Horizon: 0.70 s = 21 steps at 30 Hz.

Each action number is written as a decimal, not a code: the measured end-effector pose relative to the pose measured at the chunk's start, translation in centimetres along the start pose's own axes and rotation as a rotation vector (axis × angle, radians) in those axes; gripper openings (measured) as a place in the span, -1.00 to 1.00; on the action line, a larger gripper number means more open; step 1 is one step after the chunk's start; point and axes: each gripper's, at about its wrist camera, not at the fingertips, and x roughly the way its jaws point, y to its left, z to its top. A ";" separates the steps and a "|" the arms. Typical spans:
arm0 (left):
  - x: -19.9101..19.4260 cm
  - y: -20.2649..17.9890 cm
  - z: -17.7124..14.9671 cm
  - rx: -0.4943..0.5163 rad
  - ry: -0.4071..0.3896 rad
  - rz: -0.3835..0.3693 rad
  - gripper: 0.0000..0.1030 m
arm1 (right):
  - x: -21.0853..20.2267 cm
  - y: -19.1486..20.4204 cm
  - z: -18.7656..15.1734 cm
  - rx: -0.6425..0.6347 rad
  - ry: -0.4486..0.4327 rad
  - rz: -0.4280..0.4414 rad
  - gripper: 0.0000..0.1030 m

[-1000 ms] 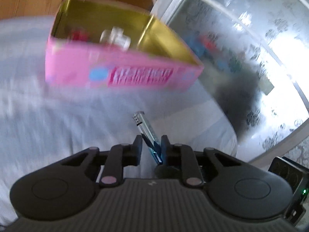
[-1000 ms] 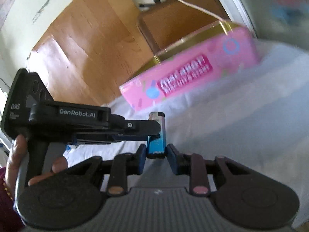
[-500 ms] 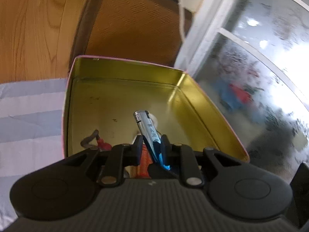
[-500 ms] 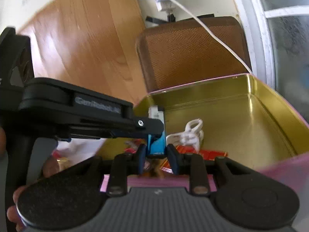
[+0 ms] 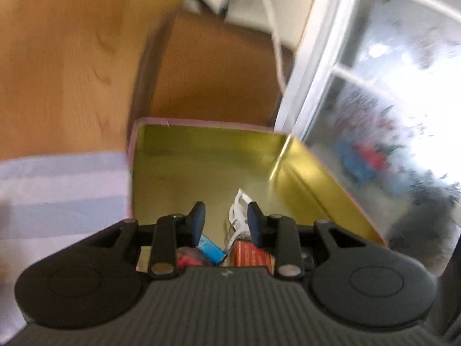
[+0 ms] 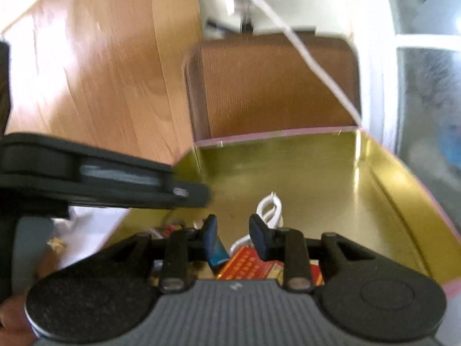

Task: Organize rigid objects
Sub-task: 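Grasp the yellow panda keychain with the right gripper and lift it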

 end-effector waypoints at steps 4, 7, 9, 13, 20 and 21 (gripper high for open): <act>-6.8 1.8 -4.3 0.008 -0.070 0.013 -0.33 | -5.6 1.4 -2.2 -0.035 -0.139 0.078 -0.45; -10.7 4.5 -8.5 -0.024 -0.064 0.064 -0.33 | -7.7 3.3 -4.3 -0.060 -0.164 0.172 -0.45; -12.9 7.0 -10.9 -0.065 -0.047 0.114 -0.33 | -7.9 4.9 -5.7 -0.083 -0.120 0.232 -0.45; -16.0 11.7 -13.9 -0.164 -0.032 0.248 -0.33 | -6.2 9.0 -7.1 -0.149 0.011 0.343 -0.45; -16.8 15.4 -15.4 -0.229 -0.084 0.365 -0.37 | 2.0 17.3 -3.5 -0.101 0.166 0.415 -0.45; -16.8 15.5 -15.3 -0.233 -0.092 0.363 -0.37 | 3.7 18.5 -3.1 -0.089 0.183 0.401 -0.42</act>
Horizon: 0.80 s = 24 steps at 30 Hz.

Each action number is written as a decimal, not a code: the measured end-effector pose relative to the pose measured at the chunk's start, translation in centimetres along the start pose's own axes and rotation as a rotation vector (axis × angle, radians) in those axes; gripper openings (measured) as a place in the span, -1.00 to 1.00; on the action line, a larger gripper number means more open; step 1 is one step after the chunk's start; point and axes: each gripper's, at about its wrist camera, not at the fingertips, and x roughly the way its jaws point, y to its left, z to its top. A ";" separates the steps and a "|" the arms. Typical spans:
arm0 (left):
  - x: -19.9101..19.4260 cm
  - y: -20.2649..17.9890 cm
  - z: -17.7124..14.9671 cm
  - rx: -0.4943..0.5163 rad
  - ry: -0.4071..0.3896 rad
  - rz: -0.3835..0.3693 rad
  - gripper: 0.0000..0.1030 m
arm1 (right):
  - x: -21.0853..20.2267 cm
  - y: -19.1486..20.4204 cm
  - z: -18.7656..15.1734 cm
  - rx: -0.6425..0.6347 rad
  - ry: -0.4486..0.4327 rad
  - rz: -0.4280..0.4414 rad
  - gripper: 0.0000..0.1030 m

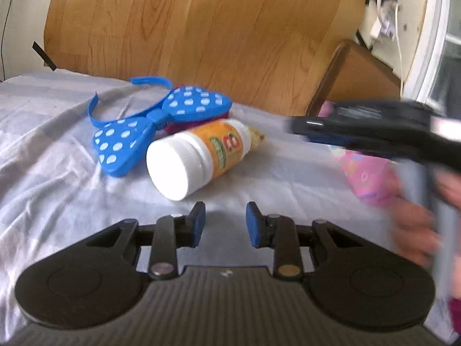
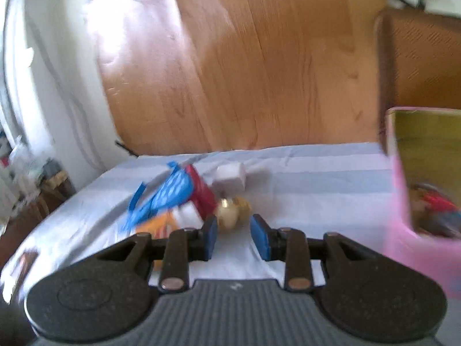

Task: Organize rigid objects
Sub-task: 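Grasp the yellow panda keychain with the right gripper and lift it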

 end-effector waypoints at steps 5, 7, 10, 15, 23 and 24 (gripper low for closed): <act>0.1 0.1 0.0 -0.003 -0.012 -0.029 -0.37 | 6.9 0.0 2.0 0.103 0.112 -0.025 -0.32; 0.2 -0.1 0.0 -0.011 -0.016 -0.034 -0.37 | 8.5 0.0 2.0 0.113 0.147 -0.050 -0.09; 0.3 0.1 -0.2 -0.025 -0.020 -0.043 -0.37 | 8.7 0.0 1.2 0.144 0.177 -0.016 -0.26; 0.1 0.4 -0.4 -0.015 -0.009 -0.048 -0.37 | 4.7 -0.6 -1.0 0.073 0.136 -0.059 -0.26; 0.8 -4.1 -0.5 0.127 0.047 -0.107 -0.34 | -7.6 -3.0 -6.7 -0.061 0.064 -0.098 -0.26; 1.0 -5.1 -0.5 0.138 0.062 -0.134 -0.34 | -8.9 -2.9 -7.3 -0.095 0.063 -0.114 -0.26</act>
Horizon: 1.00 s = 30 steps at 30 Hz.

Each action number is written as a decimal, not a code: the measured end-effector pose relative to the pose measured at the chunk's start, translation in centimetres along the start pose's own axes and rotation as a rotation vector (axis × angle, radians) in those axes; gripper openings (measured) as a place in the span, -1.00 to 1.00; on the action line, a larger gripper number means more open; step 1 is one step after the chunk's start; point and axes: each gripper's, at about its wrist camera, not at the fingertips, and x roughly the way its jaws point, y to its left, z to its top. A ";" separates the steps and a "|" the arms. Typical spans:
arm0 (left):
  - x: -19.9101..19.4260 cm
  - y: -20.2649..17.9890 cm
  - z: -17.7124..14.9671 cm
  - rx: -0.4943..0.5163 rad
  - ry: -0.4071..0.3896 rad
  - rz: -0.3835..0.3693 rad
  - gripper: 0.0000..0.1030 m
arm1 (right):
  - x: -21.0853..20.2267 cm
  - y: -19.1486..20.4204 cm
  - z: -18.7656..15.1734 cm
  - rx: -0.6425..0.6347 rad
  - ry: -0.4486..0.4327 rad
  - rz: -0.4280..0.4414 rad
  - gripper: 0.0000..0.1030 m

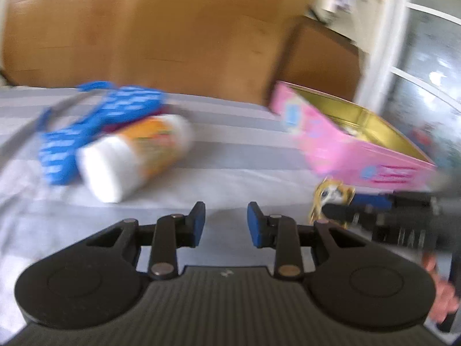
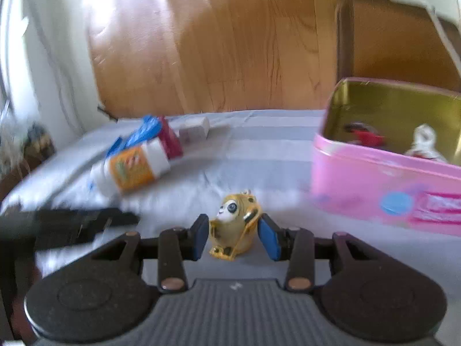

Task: Organize rigid objects
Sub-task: 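Grasp the yellow panda keychain with the right gripper and lift it, then carry the panda keychain into the pink tin and open the right gripper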

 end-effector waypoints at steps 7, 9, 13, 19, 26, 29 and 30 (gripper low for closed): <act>2.5 -3.8 0.7 0.017 0.149 -0.102 -0.35 | -4.5 0.0 -3.3 -0.086 -0.046 -0.102 -0.20; 2.0 -4.5 1.3 0.001 0.154 -0.153 -0.35 | -5.1 -0.4 -3.7 -0.081 -0.055 -0.105 -0.05; 1.0 -6.8 2.4 0.028 0.158 -0.243 -0.33 | -6.0 -0.9 -4.4 -0.072 -0.080 -0.104 0.01; 2.9 -10.7 2.0 0.112 0.247 -0.287 -0.30 | -6.1 -1.0 -5.0 -0.089 -0.087 -0.118 0.05; 4.6 -11.8 1.3 0.148 0.265 -0.273 -0.14 | -4.9 -1.4 -4.8 -0.089 -0.071 -0.124 0.19; 4.6 -12.0 1.4 0.139 0.278 -0.279 -0.28 | -4.2 -1.2 -4.5 -0.103 -0.053 -0.128 -0.01; 4.5 -12.2 1.4 0.143 0.274 -0.280 -0.28 | -4.1 -1.3 -4.5 -0.099 -0.058 -0.145 -0.02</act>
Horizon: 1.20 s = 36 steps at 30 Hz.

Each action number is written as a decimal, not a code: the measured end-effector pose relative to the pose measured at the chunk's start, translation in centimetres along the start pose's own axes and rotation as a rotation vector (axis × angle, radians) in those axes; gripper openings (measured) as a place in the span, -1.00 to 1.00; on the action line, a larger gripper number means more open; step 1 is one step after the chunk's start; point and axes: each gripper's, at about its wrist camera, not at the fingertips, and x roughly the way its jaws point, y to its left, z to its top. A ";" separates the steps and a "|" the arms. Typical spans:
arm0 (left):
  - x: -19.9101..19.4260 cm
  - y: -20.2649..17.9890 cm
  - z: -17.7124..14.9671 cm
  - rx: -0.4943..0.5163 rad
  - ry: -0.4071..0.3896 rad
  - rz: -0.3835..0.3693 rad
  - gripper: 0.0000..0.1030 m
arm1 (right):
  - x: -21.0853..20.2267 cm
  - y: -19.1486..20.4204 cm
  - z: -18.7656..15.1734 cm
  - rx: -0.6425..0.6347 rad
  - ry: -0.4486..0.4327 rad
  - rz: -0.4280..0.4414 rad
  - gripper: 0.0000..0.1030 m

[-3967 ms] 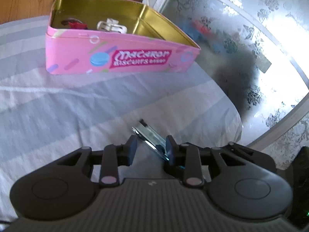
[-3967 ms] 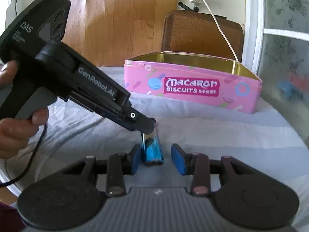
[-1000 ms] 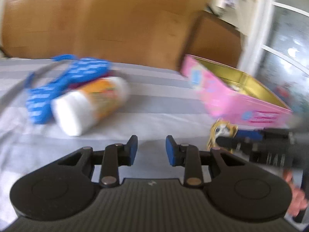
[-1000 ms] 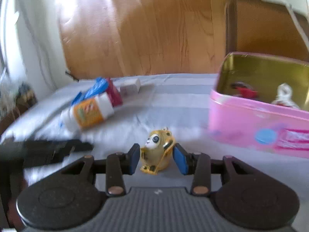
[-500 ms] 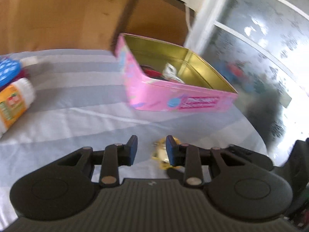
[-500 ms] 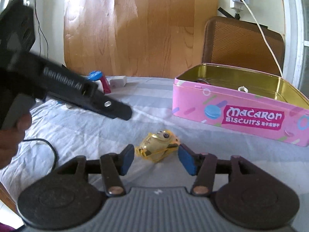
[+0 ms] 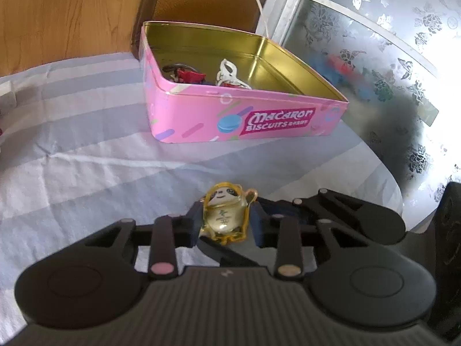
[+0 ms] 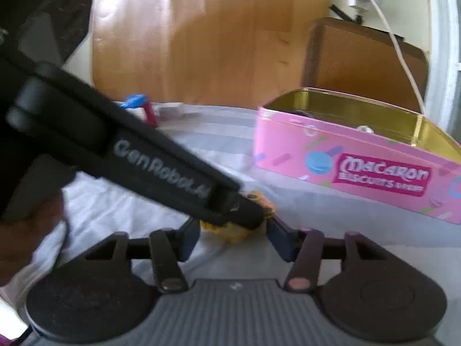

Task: Organize rigid objects
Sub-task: 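Carry the panda keychain into the pink tin and open the right gripper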

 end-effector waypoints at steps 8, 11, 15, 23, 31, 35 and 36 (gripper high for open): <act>2.6 -4.8 0.6 0.073 0.032 -0.097 -0.28 | -2.9 -2.7 -1.7 0.039 -0.034 -0.101 -0.03; 4.1 -7.5 0.3 0.130 0.054 -0.141 -0.28 | -4.6 -4.2 -2.9 0.061 -0.029 -0.172 -0.04; 5.6 -10.6 0.0 0.202 0.071 -0.193 -0.28 | -6.9 -6.4 -4.8 0.118 -0.035 -0.236 -0.04; 5.0 -12.8 2.7 0.274 -0.009 -0.182 -0.28 | -8.8 -8.6 -4.6 0.152 -0.122 -0.296 -0.04; 6.3 -12.4 11.0 0.307 -0.182 -0.095 -0.28 | -5.3 -12.3 3.3 0.077 -0.306 -0.357 -0.04; 9.5 -11.6 13.0 0.278 -0.186 -0.061 -0.28 | -1.8 -15.0 5.4 0.099 -0.282 -0.341 -0.04; 10.4 -11.2 13.2 0.263 -0.182 -0.052 -0.28 | -1.1 -15.3 5.7 0.105 -0.268 -0.339 -0.04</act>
